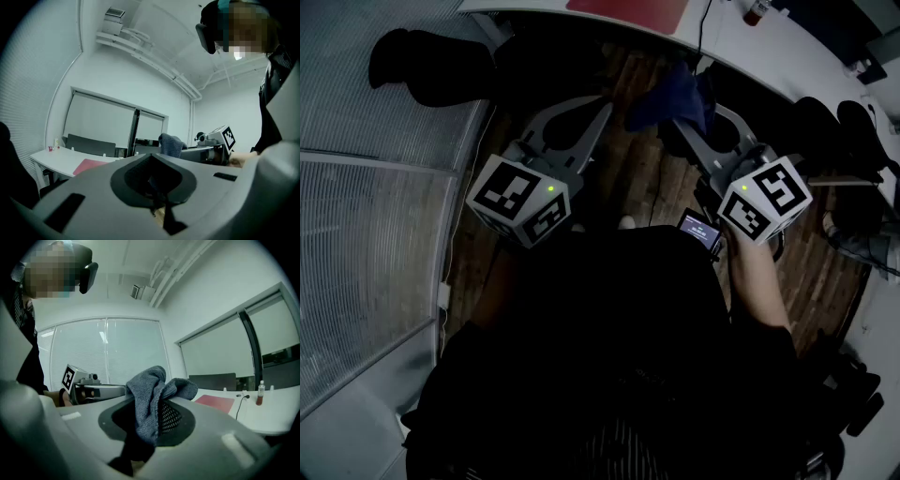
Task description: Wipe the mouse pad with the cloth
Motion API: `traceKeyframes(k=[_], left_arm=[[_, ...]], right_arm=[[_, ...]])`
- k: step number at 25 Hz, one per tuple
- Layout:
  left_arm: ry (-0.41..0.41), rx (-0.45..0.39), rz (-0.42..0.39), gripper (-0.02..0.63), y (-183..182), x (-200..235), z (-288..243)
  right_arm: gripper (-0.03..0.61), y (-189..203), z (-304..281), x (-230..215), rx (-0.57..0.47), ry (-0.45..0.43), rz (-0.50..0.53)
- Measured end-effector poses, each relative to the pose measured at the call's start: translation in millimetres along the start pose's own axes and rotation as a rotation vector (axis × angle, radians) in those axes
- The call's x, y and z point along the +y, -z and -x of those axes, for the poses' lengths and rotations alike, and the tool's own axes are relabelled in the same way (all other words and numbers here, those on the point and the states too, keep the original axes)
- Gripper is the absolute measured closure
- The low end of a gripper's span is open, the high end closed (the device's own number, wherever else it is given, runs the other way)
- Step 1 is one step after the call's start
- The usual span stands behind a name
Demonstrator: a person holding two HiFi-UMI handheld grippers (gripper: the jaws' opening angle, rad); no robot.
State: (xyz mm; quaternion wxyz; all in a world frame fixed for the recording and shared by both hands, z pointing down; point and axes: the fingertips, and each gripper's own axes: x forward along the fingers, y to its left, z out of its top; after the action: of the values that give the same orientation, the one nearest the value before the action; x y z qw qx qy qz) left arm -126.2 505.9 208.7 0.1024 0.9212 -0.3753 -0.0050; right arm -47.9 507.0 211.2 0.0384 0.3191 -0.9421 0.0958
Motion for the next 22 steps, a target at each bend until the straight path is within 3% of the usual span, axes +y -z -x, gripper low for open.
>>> traceKeyframes(k=[5, 10, 22], left_arm=[[0.083, -0.011, 0.023, 0.607, 9.3, -17.2, -12.1], [0.100, 0.032, -0.011, 0.607, 15.6, -20.2, -14.9], [0.140, 0.072, -0.006, 0.607, 27.9, -37.3, -40.2]], right_arm=[[0.495, 9.9, -4.2, 9.3, 0.004, -0.035, 0.026], [0.495, 9.6, 5.3, 5.4, -0.021, -0.073, -0.001], [0.492, 29.3, 15.8, -4.0, -0.019, -0.113, -0.055]])
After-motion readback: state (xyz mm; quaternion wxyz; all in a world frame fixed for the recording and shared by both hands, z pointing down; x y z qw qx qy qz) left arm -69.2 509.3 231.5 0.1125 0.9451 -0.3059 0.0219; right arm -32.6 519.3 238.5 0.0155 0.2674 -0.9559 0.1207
